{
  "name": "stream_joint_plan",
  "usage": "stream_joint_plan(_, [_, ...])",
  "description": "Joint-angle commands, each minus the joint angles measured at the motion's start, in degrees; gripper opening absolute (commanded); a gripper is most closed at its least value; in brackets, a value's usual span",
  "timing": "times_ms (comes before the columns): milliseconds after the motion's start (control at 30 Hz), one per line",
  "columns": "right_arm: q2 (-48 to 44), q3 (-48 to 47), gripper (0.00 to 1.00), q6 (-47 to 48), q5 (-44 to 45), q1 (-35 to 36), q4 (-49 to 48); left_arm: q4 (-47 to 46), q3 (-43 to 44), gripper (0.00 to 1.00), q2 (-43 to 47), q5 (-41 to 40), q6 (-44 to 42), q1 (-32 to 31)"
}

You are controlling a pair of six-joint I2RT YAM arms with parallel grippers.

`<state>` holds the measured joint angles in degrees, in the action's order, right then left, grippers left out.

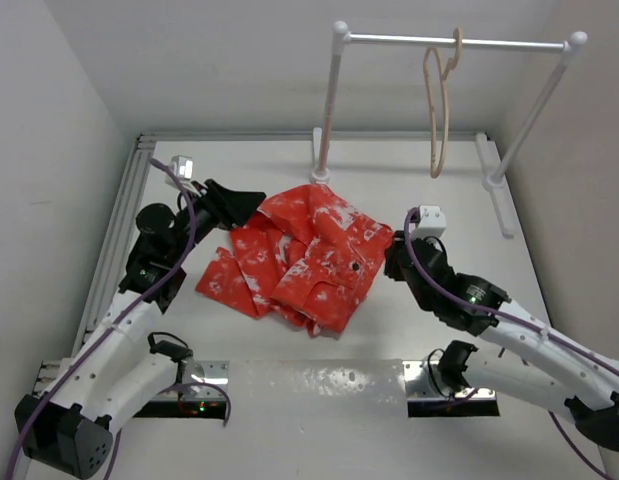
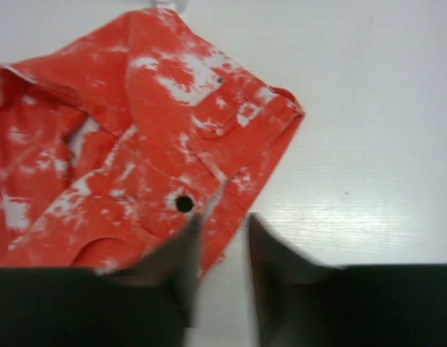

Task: Place the trousers on the hanger
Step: Flatten out the trousers at the center of the board.

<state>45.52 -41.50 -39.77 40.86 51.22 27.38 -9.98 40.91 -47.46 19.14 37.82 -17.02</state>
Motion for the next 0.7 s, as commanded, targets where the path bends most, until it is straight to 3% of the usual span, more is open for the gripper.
stream_joint_plan(0, [1.06, 1.06, 0.16, -3.11, -5.16, -4.62, 0.49, -2.15, -1.00, 0.55, 1.49, -2.08, 1.46, -0.12])
stream_joint_plan(100, [3.08, 3.43, 0.01, -3.82, -16.19, -12.09, -3.55, -2.94, -0.48, 0.46, 1.32, -3.49, 2.08, -0.12])
stream_joint_plan(167, [5.01, 4.84, 0.00, -4.79, -20.37, -17.37, -5.92, -7.94, -1.09, 0.33, -0.87, -2.88, 4.18, -1.08])
stream_joint_plan(200, [6.41, 5.45, 0.00, -6.01, -22.56, -18.95, -6.71, -10.04, -0.92, 0.21, -2.44, -2.44, 4.54, -1.87])
stream_joint_plan(300, [7.48, 9.40, 0.00, -7.25, -28.00, -24.93, -9.97, -5.00, 2.51, 0.03, -9.48, -4.62, 0.26, -9.42])
stream_joint_plan(333, [7.74, 10.11, 0.00, -7.43, -28.81, -26.25, -10.32, -3.48, 2.34, 0.01, -11.14, -10.20, -0.98, -14.75])
stream_joint_plan(433, [10.28, 12.66, 0.16, -7.78, -33.19, -33.61, -11.11, 0.47, -1.68, 0.00, -10.64, -19.19, -4.24, -21.82])
stream_joint_plan(467, [11.86, 13.28, 0.42, -7.43, -35.04, -34.77, -12.51, 1.62, -2.84, 0.00, -10.02, -21.22, -5.03, -22.44])
stream_joint_plan(533, [17.22, 14.33, 0.62, -7.17, -39.25, -36.71, -15.84, 6.26, -7.91, 0.00, -7.31, -25.70, -5.48, -22.89])
stream_joint_plan(633, [21.35, 15.83, 0.65, -8.39, -39.63, -37.07, -20.33, 9.70, -13.46, 0.07, -2.38, -32.55, -3.29, -22.80])
stream_joint_plan(667, [22.06, 16.09, 0.66, -9.27, -38.93, -37.07, -23.22, 11.89, -14.01, 0.16, -1.33, -33.80, -2.76, -22.80])
